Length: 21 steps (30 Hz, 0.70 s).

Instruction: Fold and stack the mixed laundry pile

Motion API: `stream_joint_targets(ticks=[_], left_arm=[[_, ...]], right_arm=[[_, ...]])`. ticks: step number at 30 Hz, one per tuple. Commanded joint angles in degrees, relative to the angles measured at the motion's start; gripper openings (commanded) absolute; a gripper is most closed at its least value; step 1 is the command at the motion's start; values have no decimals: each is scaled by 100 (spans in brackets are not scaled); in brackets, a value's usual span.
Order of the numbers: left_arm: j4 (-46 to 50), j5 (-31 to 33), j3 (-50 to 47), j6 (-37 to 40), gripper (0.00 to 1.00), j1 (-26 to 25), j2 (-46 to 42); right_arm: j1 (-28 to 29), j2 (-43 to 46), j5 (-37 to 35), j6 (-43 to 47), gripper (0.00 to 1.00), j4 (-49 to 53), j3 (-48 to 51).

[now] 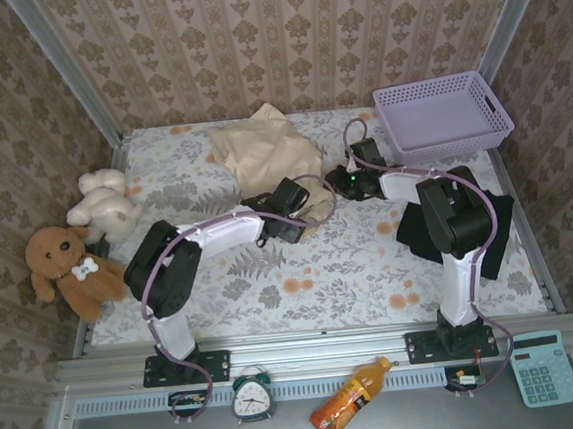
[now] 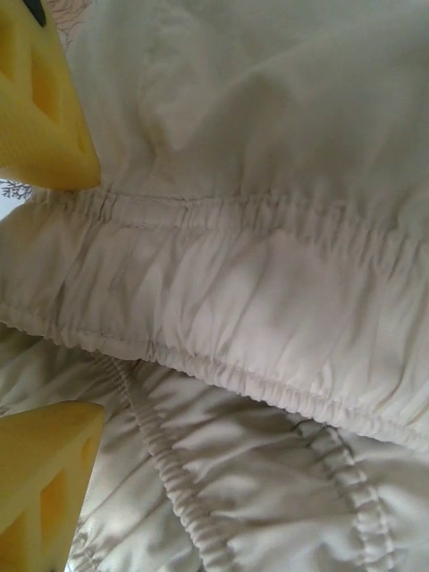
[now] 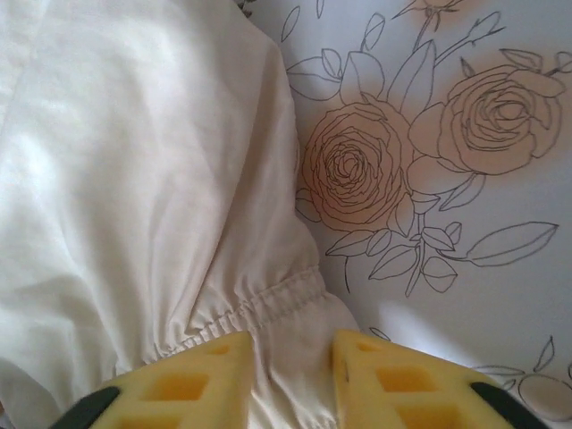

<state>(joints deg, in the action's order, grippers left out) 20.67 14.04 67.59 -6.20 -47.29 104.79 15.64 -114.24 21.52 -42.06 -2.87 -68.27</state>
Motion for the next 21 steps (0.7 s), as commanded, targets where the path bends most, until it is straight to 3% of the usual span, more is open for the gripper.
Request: stream_joint_targets(ticks=[1, 9, 13, 17, 21], left_arm=[[205, 661, 240, 442, 62, -97, 164], [71, 1224, 281, 399, 32, -59, 272], [76, 1243, 263, 200, 13, -58, 229], [25, 1136, 80, -117, 13, -37, -2], [143, 1025, -146, -666, 4, 111, -368]], right_arm=[[11, -145, 97, -56, 37, -59, -11], [38, -297, 104, -207, 42, -102, -38], [93, -356, 352, -393, 23, -303, -39], [97, -67, 406, -521, 0, -456, 127], [115, 565, 454, -592, 0, -373, 358]])
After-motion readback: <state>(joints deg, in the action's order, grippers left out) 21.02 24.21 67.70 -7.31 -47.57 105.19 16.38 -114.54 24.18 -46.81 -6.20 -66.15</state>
